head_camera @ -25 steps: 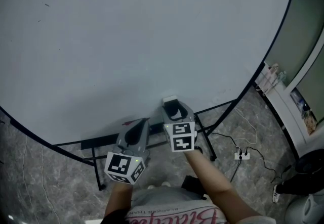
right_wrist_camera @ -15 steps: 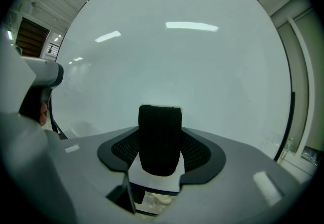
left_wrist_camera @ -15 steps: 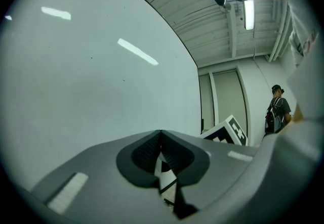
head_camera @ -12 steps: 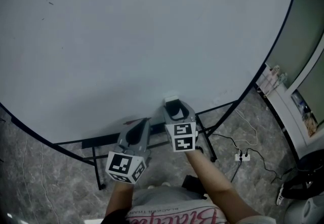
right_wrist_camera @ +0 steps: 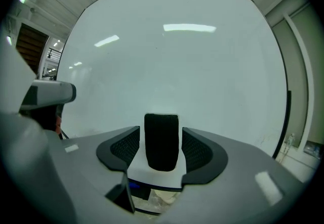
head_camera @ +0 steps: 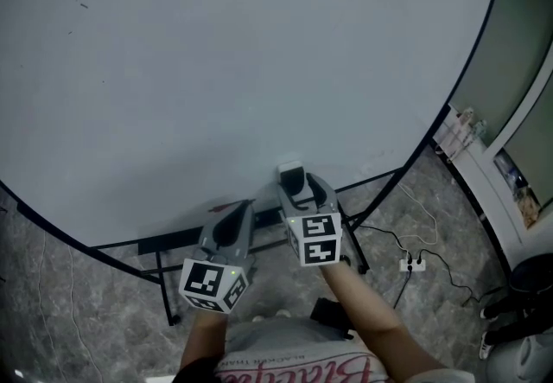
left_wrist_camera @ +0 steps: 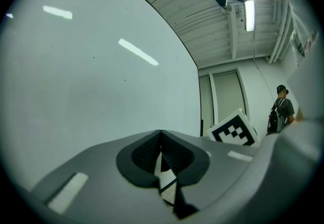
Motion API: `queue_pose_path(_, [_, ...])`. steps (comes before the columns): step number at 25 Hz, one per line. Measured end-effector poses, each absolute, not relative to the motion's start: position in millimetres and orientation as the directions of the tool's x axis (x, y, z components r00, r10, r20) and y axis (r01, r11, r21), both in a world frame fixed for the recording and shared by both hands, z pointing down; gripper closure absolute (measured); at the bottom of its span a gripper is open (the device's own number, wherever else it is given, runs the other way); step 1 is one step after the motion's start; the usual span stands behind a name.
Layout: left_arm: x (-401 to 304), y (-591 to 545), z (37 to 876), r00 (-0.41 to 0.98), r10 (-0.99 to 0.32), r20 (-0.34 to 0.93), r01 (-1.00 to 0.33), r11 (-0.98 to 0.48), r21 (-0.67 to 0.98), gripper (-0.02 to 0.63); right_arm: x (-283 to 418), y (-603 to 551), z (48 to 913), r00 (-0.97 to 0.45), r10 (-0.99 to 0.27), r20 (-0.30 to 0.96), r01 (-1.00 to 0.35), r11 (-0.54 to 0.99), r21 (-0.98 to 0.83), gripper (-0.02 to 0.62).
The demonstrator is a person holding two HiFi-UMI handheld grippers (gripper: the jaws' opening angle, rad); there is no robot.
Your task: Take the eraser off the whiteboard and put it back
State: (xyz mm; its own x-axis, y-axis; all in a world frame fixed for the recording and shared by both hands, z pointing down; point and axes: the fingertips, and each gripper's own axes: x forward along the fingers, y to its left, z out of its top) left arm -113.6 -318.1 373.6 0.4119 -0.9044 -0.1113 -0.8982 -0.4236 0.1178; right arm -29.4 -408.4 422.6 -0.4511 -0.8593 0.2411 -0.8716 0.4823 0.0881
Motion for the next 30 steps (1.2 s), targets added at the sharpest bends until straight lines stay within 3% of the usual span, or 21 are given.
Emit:
queue_pose_path(8, [-108.4, -315.5, 373.0, 0.436, -0.892, -0.121, -0.885, -0.449, 0.123, 0.607, -20.1, -363.8, 387.7, -0.502, -0.846, 0.181, -0.857, 0.514, 0.023, 0.429])
queue_pose_path(14, [-109.1, -314.8, 371.5, 0.440, -0.889, -0.124, -0.883, -0.454, 0.120, 0.607, -10.8, -337.6, 368.3, -0.498, -0.859, 0.124, -0.865, 0.502, 0.005, 0.592])
queue_pose_path(30, [-102.0, -307.1, 365.8, 0.469, -0.873, -0.131, -0.875, -0.480, 0.067, 0.607, -12.2, -295.8, 362.8, -0.554, -0.828, 0.089, -0.831, 0.556, -0.001, 0.595])
